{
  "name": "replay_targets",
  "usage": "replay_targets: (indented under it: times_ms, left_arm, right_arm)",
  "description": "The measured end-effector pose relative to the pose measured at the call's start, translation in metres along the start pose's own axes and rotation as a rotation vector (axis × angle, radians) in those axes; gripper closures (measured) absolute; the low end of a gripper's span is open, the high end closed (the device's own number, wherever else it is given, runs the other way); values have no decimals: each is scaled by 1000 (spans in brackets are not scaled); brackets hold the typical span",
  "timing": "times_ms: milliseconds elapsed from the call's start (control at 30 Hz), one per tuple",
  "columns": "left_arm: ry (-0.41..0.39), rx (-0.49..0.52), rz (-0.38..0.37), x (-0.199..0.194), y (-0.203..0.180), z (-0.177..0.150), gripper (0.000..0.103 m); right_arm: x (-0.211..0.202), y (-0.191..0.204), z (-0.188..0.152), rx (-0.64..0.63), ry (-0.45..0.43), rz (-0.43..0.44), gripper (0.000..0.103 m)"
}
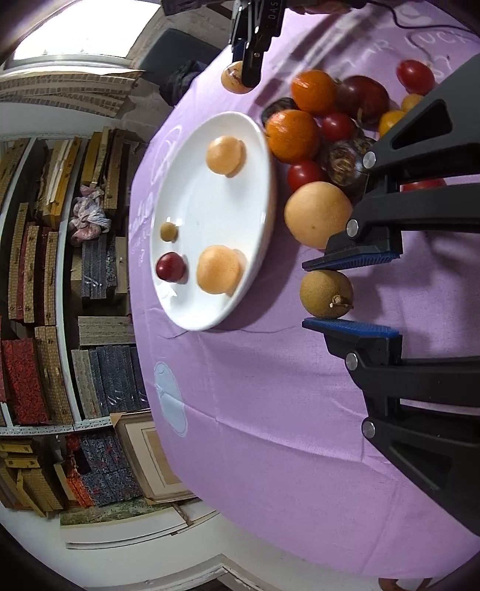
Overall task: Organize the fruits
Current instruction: 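Place the longan and pepino onto the white plate with both grippers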
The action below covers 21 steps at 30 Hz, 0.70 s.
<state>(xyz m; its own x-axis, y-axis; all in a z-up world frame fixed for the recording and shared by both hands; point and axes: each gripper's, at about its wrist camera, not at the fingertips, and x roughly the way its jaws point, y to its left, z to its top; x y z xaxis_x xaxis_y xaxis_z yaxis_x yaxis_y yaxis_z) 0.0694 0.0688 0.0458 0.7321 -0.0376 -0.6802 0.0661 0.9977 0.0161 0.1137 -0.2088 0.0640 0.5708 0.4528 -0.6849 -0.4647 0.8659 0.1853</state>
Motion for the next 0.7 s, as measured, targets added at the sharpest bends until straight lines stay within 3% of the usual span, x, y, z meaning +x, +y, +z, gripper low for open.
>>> replay_targets:
  times_ms: [67,167,267,367,533,600,667,700]
  left_arm:
    - [-19,-12,-14,-1,-2,18,78]
    - [-5,-13,-33,15,-11,44,78]
    - [20,-16,-38,41,-24,61,78]
    - [55,-40,-79,65,-34,70,77]
    - [60,47,-93,80,-62,76,77]
    - [66,36,-118,83,-64,77,70]
    - [49,16,-142,82,-62,79,46]
    - [43,24,-146,80,-63,79,41]
  right_arm:
    - [-17,5,14,-5,-59,5,58]
    - [-11,18,42,-39,-55,-6,58]
    - [19,30,66,-75,-29,-38,58]
    - [55,29,81,-29,4,-5,58]
    - [97,26,85,-12,48,18,58]
    - [102,26,84,-21,55,17,58]
    - [104,24,84,-15,60,23,58]
    - [105,23,84,-12,60,25,58]
